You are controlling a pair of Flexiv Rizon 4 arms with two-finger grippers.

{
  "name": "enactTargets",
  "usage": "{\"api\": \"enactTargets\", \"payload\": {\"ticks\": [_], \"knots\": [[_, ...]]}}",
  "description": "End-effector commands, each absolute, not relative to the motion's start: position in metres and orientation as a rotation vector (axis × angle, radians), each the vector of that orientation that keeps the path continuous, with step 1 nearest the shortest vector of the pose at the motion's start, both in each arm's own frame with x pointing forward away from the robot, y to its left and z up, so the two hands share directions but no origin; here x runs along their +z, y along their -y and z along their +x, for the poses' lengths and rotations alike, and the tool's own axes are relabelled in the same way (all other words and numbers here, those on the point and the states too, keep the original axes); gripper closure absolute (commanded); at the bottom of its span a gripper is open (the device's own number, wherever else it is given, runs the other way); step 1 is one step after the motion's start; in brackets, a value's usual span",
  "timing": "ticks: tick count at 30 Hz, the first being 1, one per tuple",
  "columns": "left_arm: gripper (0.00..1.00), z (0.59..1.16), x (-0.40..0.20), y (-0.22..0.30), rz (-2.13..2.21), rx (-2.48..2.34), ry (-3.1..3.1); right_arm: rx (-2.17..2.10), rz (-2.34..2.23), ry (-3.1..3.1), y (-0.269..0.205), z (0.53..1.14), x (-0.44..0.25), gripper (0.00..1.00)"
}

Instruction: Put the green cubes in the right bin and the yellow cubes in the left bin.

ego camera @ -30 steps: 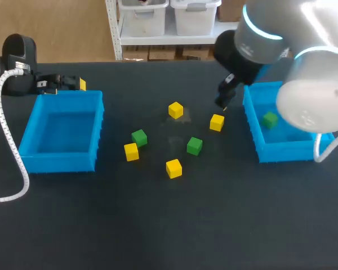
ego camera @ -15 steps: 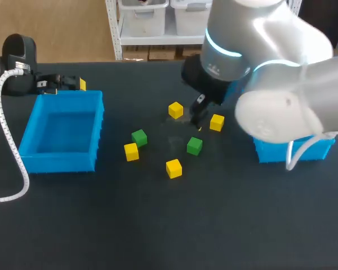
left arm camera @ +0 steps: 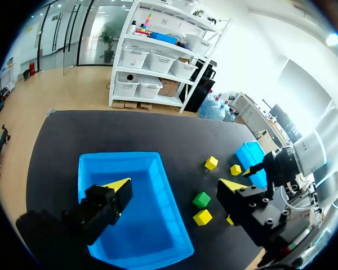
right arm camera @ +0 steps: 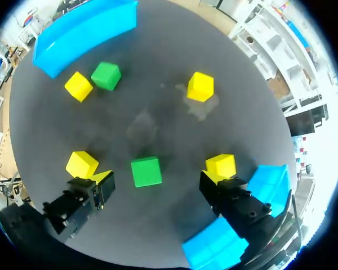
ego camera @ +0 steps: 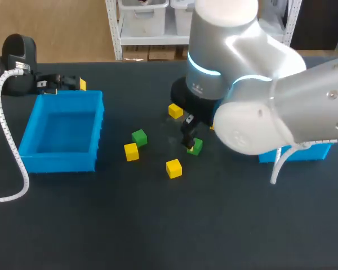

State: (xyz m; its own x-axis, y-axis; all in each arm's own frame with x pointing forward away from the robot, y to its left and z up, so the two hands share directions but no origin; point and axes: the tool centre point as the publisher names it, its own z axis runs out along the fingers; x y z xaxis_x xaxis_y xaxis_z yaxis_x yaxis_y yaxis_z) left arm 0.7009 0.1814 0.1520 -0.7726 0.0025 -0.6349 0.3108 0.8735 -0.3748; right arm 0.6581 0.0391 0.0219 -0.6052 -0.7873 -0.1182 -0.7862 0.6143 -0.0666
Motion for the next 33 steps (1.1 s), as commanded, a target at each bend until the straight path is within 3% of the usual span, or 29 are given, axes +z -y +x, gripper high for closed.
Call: {"api": "enactTargets", "payload": {"ticks": [1, 14, 17, 18, 19, 20, 25, 26, 28, 33], "knots": [[0.00, 0.701, 0.150, -0.183, 0.229, -0.629, -2.380, -0.020, -1.323, -2.705, -0.039, 0.654, 0.011, 0.00], [0.00, 0.701, 0.150, -0.183, 0.229, -0.629, -2.380, -0.021, -1.306, -2.711, -0.044, 0.654, 0.002, 0.00], [0.00, 0.701, 0.150, -0.183, 0.229, -0.629, -2.380, -0.044, -1.324, -2.710, -0.043, 0.656, -0.002, 0.23], [0.00, 0.701, 0.150, -0.183, 0.229, -0.629, -2.380, -0.051, -1.329, -2.709, -0.043, 0.656, -0.003, 0.35], [0.00, 0.701, 0.150, -0.183, 0.229, -0.629, -2.380, -0.050, -1.327, -2.710, -0.043, 0.656, -0.003, 0.36], [0.00, 0.701, 0.150, -0.183, 0.229, -0.629, -2.380, -0.050, -1.326, -2.712, -0.043, 0.656, -0.005, 0.52], [0.00, 0.701, 0.150, -0.183, 0.229, -0.629, -2.380, -0.050, -1.319, -2.716, -0.042, 0.656, -0.006, 0.77], [0.00, 0.701, 0.150, -0.183, 0.229, -0.629, -2.380, -0.050, -1.318, -2.716, -0.042, 0.657, -0.007, 0.91], [0.00, 0.701, 0.150, -0.183, 0.229, -0.629, -2.380, -0.050, -1.315, -2.716, -0.042, 0.657, -0.006, 0.99], [0.00, 0.701, 0.150, -0.183, 0.229, -0.629, -2.380, -0.057, -1.303, -2.715, -0.041, 0.660, -0.005, 1.00]]}}
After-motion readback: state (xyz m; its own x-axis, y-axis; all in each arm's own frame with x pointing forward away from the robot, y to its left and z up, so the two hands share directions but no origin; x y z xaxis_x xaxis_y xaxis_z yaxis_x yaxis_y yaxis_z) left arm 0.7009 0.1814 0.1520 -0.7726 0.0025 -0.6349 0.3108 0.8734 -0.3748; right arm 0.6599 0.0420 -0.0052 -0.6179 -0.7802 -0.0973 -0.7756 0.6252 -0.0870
